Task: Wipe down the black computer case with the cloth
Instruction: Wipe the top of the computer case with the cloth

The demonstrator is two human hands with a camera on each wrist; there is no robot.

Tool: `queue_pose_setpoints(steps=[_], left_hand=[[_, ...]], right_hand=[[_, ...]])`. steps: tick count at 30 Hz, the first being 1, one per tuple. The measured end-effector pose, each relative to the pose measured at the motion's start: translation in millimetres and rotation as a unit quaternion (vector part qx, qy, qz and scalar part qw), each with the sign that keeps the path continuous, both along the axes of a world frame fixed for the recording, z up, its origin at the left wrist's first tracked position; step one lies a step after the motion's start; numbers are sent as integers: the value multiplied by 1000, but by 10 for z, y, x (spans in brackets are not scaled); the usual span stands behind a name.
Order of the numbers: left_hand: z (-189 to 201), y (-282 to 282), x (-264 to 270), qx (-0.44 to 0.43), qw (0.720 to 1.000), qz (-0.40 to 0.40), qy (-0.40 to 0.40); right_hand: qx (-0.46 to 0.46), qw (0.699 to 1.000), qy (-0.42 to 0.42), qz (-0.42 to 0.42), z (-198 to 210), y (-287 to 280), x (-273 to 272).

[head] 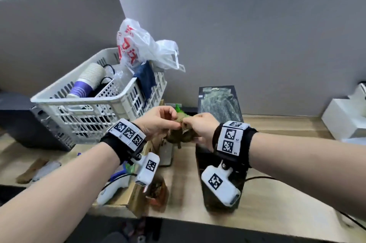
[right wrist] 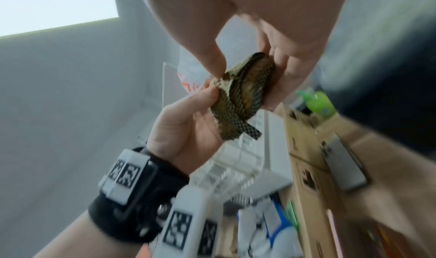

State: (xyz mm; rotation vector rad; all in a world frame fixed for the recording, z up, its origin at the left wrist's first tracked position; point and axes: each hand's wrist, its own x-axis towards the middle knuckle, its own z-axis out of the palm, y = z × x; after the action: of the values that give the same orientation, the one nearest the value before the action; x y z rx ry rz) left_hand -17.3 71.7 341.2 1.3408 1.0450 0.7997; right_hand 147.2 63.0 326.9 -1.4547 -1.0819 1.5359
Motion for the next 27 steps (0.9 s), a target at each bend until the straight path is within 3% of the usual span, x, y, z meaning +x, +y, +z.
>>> queue_pose_setpoints(steps=[3, 5, 7, 9, 11, 14, 19, 22, 27], left_hand=[[205, 114, 284, 9, 1000, -4, 9], [232, 152, 375, 13, 996, -5, 87], [128, 196, 432, 14, 963, -31, 266], [-55, 184, 481, -17, 899, -83, 431], [-252, 148, 516, -59, 864, -129, 483], [-437, 82, 553, -92, 864, -189, 458], [-555, 83, 521, -81, 888, -190, 410], [-567, 89, 491, -57, 896, -156, 411], [-541, 41, 473, -36, 890, -123, 438]], right_hand=[[124, 989, -31, -72, 247, 250, 410], [213, 969, -117, -51, 362, 366, 682], [293, 919, -263, 30, 412, 368, 967], [318, 848, -403, 132, 332, 316, 1247], [297, 781, -493, 242, 151, 220, 1445], [291, 715, -518, 369, -240, 40, 1502], [321, 738, -435, 403, -376, 26, 1436], [312, 725, -451, 416, -355, 184, 1464], [300, 725, -507, 357, -274, 575, 1334]])
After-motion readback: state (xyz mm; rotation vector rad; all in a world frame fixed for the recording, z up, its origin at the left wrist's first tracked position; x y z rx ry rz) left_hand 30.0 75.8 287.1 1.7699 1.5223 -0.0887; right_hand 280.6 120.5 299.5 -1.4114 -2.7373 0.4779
